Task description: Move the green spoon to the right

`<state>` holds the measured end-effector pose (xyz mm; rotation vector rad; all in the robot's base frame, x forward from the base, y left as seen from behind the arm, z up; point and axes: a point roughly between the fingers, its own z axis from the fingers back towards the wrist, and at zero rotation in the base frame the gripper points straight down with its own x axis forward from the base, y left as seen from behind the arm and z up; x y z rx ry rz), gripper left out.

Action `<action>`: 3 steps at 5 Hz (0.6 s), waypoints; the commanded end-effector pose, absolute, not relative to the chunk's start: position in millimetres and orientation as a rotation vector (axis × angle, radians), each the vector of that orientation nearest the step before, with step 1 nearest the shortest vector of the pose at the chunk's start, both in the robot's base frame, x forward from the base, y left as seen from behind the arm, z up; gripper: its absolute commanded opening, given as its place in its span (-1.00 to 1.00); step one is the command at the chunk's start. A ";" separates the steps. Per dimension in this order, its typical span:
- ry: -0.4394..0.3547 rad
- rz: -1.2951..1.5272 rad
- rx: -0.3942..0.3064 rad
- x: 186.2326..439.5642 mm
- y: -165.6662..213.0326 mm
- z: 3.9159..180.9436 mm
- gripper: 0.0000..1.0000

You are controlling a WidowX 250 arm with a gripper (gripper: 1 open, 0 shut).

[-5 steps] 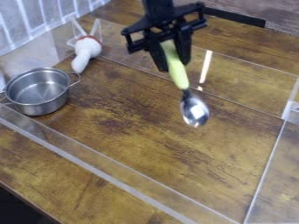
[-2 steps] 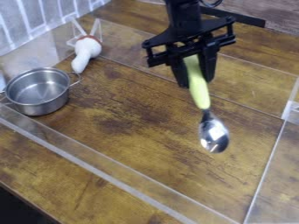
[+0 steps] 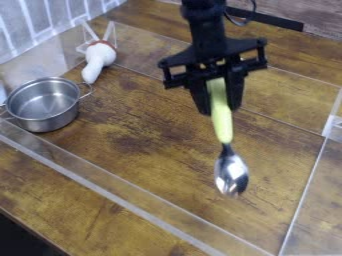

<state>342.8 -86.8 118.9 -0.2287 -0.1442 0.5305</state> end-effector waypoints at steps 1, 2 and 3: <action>-0.234 0.435 -0.257 335.1 -100.3 144.4 -1.00; -0.247 0.392 -0.240 340.7 -111.9 131.6 -1.00; -0.216 0.307 -0.251 337.8 -122.5 117.9 -1.00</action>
